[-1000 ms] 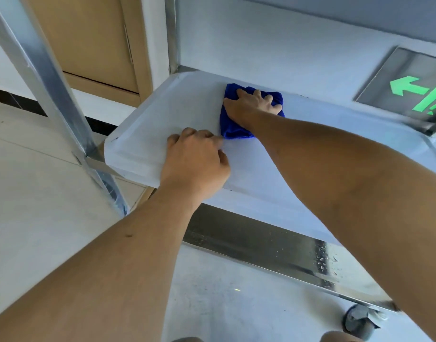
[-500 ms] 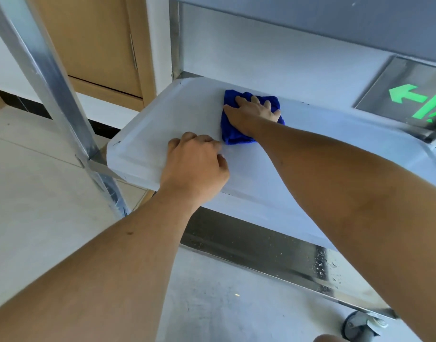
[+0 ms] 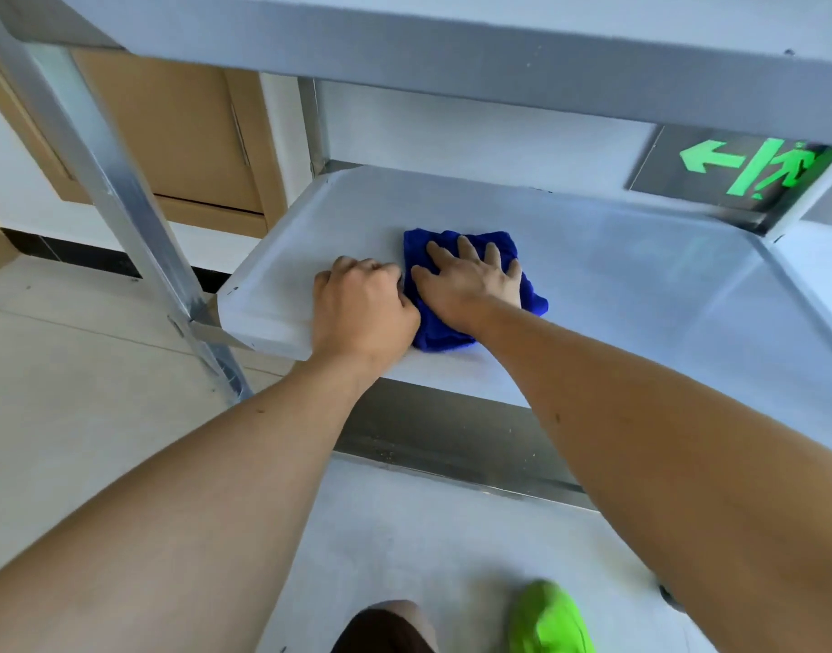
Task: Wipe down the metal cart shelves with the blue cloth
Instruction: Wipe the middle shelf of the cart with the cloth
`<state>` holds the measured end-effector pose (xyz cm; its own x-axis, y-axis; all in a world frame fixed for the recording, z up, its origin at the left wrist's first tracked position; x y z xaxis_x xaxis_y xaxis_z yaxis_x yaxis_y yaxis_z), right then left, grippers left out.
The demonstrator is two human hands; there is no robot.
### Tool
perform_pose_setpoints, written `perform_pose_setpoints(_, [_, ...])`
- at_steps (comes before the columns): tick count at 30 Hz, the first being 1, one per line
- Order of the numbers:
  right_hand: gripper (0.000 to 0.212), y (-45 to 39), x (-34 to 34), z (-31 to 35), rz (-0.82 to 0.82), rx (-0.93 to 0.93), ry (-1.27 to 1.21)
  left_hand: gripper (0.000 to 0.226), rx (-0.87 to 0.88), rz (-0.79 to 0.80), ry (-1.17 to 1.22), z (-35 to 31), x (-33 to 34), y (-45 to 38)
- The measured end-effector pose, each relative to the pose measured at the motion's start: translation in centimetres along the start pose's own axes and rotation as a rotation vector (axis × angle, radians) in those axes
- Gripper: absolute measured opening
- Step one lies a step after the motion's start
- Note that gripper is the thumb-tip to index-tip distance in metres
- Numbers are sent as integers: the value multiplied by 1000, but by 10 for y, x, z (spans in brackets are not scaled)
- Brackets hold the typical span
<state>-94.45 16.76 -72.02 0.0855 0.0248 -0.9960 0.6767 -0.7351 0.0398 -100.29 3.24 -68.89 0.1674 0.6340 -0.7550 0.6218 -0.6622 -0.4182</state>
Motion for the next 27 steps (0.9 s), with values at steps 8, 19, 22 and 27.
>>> perform_pose_setpoints(8, [62,75,8,0,24,-47,-62,24,-68,-108,-123,-8,-6,12])
perform_pose_setpoints(19, [67,106,-6,26,-3,-59,65,20,25,-152,29,4,-46,14])
perform_pose_setpoints(22, [70,105,-11,51,-36,-97,89,23,13,-142,22,28,-66,10])
perform_pose_setpoints(27, [68,99,-18,105,-71,-197,105,29,-69,-180,66,60,-86,15])
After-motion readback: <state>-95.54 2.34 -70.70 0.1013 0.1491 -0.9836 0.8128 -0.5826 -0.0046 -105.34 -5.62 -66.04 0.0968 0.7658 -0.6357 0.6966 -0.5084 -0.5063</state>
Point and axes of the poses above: each hand's wrist, its own y-axis away from the middle knuckle, its own x-axis out of the palm, z = x × y, the point moved 8 cm from there along -y, towards the middle knuckle, and after that the axes turned 15 degrees about y, right-handed, at the moved point
